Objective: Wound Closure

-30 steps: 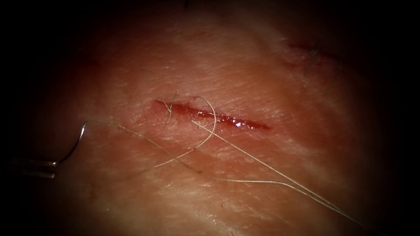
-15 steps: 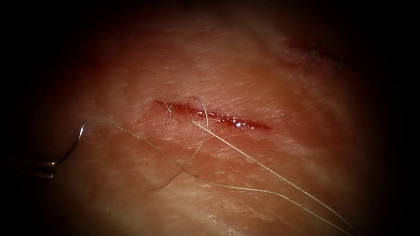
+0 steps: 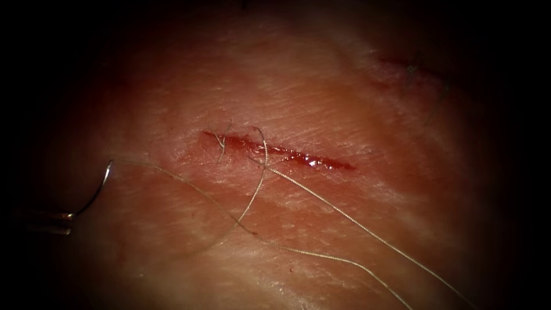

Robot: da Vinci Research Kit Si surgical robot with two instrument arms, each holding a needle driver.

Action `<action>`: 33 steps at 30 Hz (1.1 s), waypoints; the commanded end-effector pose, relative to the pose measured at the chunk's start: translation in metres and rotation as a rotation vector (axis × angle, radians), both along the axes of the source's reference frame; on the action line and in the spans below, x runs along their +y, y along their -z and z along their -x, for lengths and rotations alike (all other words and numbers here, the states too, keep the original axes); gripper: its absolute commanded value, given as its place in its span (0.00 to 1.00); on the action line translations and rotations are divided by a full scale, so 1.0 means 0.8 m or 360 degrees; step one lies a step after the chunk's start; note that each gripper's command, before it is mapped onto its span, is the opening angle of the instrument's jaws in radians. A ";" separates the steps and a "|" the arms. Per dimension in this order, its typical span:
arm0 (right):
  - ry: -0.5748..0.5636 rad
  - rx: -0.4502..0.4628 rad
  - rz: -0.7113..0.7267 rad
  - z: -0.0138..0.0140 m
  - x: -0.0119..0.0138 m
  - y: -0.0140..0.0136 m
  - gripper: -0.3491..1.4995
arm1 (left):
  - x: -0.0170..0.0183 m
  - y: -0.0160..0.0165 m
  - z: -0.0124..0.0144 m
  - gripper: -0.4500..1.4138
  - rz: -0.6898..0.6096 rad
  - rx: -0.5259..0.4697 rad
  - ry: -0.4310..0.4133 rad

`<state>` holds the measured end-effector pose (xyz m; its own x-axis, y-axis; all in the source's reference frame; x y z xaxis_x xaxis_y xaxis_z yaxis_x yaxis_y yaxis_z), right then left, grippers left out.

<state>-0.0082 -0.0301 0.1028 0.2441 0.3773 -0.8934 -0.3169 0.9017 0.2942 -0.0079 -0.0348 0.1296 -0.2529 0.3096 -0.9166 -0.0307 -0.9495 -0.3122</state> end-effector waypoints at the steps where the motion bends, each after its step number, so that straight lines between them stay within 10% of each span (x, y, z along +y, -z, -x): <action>1: -0.0001 0.0024 0.0053 -0.0066 0.0018 -0.0023 0.87 | -0.0007 -0.0010 0.0009 0.00 -0.0004 -0.0001 0.0000; 9: 0.0079 0.0092 0.0233 -0.0322 0.0017 -0.0083 0.76 | -0.0007 -0.0011 0.0008 0.00 -0.0003 -0.0001 0.0000; 13: 0.0048 0.0034 0.0337 -0.0391 0.0026 -0.0109 0.75 | -0.0007 -0.0011 0.0008 0.00 -0.0003 -0.0001 0.0000; 24: 0.0156 -0.0124 0.0469 -0.0429 0.0008 -0.0228 0.75 | -0.0009 -0.0014 0.0013 0.00 0.0000 0.0002 0.0005; 33: 0.0269 -0.0189 0.0445 -0.0412 -0.0008 -0.0242 0.74 | -0.0010 -0.0013 0.0009 0.00 0.0000 0.0000 0.0001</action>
